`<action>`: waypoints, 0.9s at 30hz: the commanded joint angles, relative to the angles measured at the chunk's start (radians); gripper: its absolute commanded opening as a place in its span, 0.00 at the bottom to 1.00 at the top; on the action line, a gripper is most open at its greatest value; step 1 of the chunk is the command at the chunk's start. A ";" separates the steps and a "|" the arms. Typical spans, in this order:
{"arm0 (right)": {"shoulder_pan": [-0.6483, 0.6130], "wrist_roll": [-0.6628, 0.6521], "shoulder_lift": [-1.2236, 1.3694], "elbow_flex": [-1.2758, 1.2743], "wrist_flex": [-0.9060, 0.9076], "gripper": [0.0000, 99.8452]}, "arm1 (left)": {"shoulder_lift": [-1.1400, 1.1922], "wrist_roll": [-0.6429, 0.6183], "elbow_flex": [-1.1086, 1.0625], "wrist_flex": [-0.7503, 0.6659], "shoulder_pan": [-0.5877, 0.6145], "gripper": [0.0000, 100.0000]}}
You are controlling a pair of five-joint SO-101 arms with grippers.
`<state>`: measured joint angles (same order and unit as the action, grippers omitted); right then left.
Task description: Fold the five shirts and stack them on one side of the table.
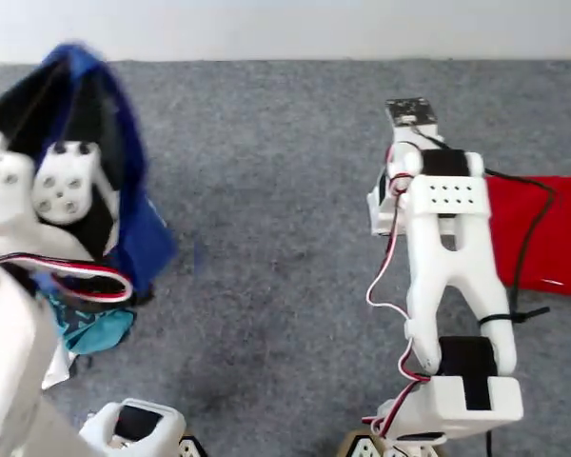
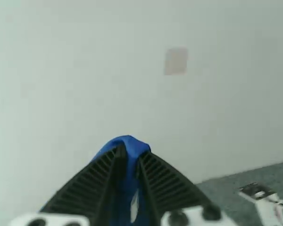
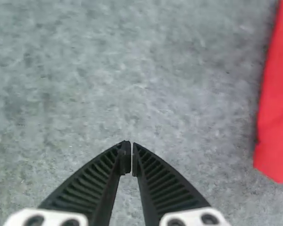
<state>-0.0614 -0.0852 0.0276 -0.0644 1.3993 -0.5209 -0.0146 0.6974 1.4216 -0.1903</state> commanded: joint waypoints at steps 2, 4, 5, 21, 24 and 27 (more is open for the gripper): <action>-0.051 0.006 -0.007 0.009 -0.028 0.06 | 0.247 0.028 0.346 -0.003 -0.144 0.01; -0.067 0.006 -0.007 0.006 -0.025 0.12 | 0.338 0.043 0.475 -0.017 -0.195 0.01; -0.073 0.006 -0.007 0.005 -0.024 0.16 | 0.379 0.043 0.536 -0.020 -0.206 0.01; -0.196 0.000 -0.005 0.009 0.064 0.29 | 0.684 0.046 0.435 0.258 0.417 0.01; -0.214 0.000 -0.005 0.011 0.059 0.25 | 0.789 0.081 0.297 0.298 0.517 0.01; -0.239 -0.002 -0.005 0.011 0.058 0.10 | 0.921 0.149 0.105 0.253 0.592 0.01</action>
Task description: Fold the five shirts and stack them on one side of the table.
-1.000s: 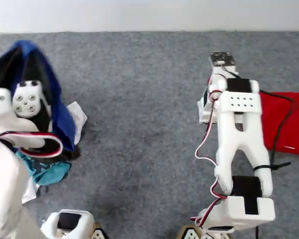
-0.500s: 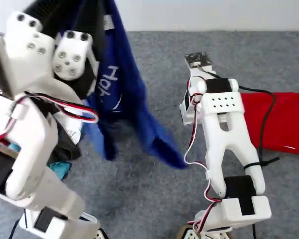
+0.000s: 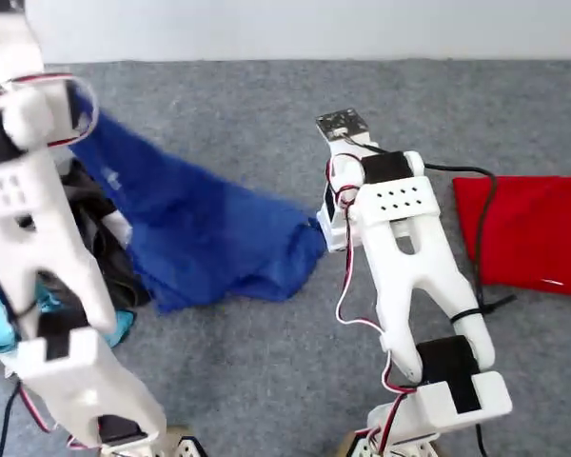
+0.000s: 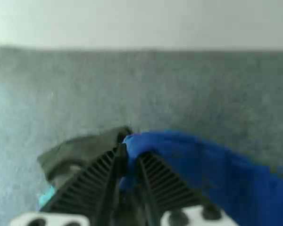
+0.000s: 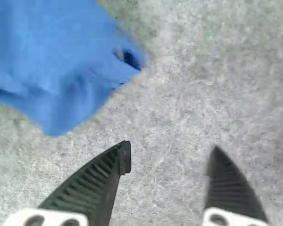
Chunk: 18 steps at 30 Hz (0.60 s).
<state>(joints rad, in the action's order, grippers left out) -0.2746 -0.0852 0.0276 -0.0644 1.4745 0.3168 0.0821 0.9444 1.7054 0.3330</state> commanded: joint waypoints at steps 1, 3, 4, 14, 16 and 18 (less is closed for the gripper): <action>-0.036 -0.005 -0.005 0.011 -0.031 0.04 | 0.126 0.068 -0.208 -0.074 0.092 0.01; -0.065 -0.046 -0.005 0.011 -0.045 0.02 | 0.203 0.078 -0.337 -0.186 0.147 0.01; -0.090 -0.072 -0.005 0.011 -0.038 0.05 | 0.224 0.075 -0.395 -0.245 0.180 0.01; -0.343 -0.072 0.199 0.015 -0.156 0.31 | 0.238 0.055 -0.759 -0.465 0.308 0.01; -0.360 -0.072 0.291 0.054 -0.177 0.31 | 0.238 0.055 -0.780 -0.465 0.308 0.01; -0.360 -0.072 0.384 0.129 -0.179 0.30 | 0.238 0.055 -0.785 -0.465 0.308 0.01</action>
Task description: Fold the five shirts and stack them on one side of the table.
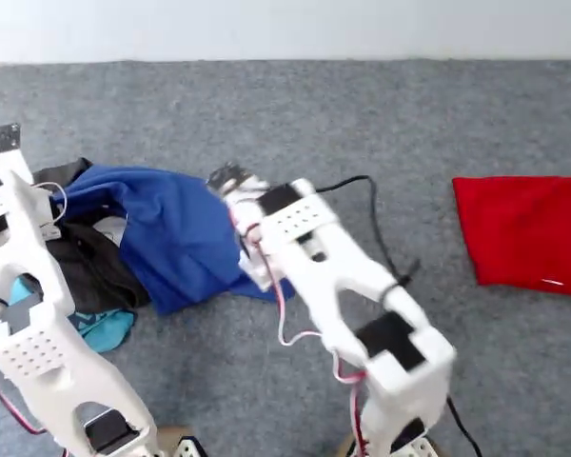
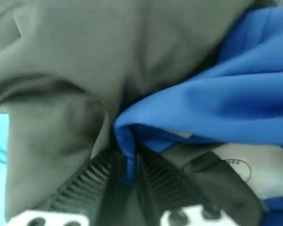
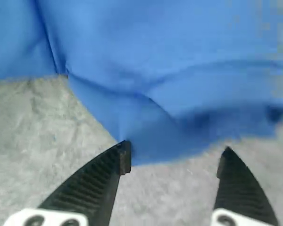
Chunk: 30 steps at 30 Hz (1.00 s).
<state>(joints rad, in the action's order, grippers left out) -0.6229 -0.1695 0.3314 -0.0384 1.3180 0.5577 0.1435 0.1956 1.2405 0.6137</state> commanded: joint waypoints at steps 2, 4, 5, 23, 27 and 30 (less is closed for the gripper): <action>-0.002 0.012 0.163 0.178 -0.013 0.26 | -0.003 -0.006 -0.036 0.000 0.028 0.01; 0.012 0.012 0.231 0.252 0.028 0.18 | -0.021 -0.006 -0.036 0.003 0.028 0.01; 0.015 0.012 0.260 0.287 0.061 0.13 | -0.034 -0.006 -0.036 0.006 0.028 0.01; 0.361 -0.178 0.042 0.183 0.479 0.01 | -0.331 -0.011 -0.031 0.077 -0.209 0.01; 0.522 -0.311 -0.185 -0.081 0.473 0.01 | -0.373 -0.011 -0.035 0.086 -0.279 0.01; 0.704 -0.414 -0.326 -0.209 0.469 0.01 | -0.382 -0.014 -0.038 0.087 -0.322 0.01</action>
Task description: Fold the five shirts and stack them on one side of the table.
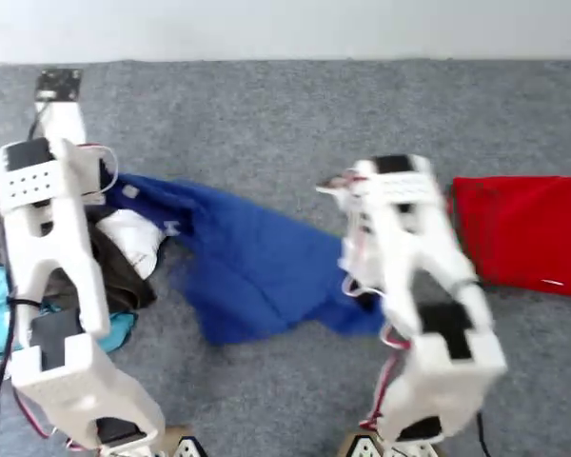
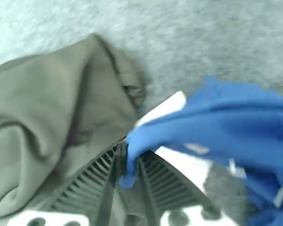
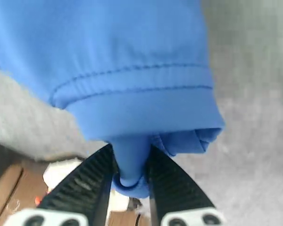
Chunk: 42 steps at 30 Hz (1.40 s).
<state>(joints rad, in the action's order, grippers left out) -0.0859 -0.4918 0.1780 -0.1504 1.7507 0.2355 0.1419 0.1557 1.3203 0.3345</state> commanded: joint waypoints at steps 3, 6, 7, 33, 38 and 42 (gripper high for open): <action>0.317 -0.178 -0.259 -0.132 0.021 0.01 | -0.060 -0.012 -0.031 0.021 -0.098 0.01; 0.352 -0.181 -0.294 -0.133 -0.018 0.02 | -0.060 -0.011 -0.087 0.003 -0.137 0.01; 0.337 -0.181 -0.306 -0.133 -0.019 0.03 | -0.060 -0.011 -0.114 -0.017 -0.144 0.01; -0.552 0.124 -0.634 -0.189 0.036 0.09 | -0.068 -0.094 -0.501 -0.333 -0.071 0.01; -0.840 0.126 -0.559 -0.336 -0.074 0.17 | -0.069 -0.212 -0.524 -0.362 -0.077 0.01; -0.926 0.123 -0.433 -0.397 -0.188 0.22 | -0.068 -0.236 -0.535 -0.385 -0.064 0.01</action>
<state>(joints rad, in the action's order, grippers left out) -0.9513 -0.3767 -0.3176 -0.5324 1.6295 0.2202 -0.0713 -0.3736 0.9536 0.2562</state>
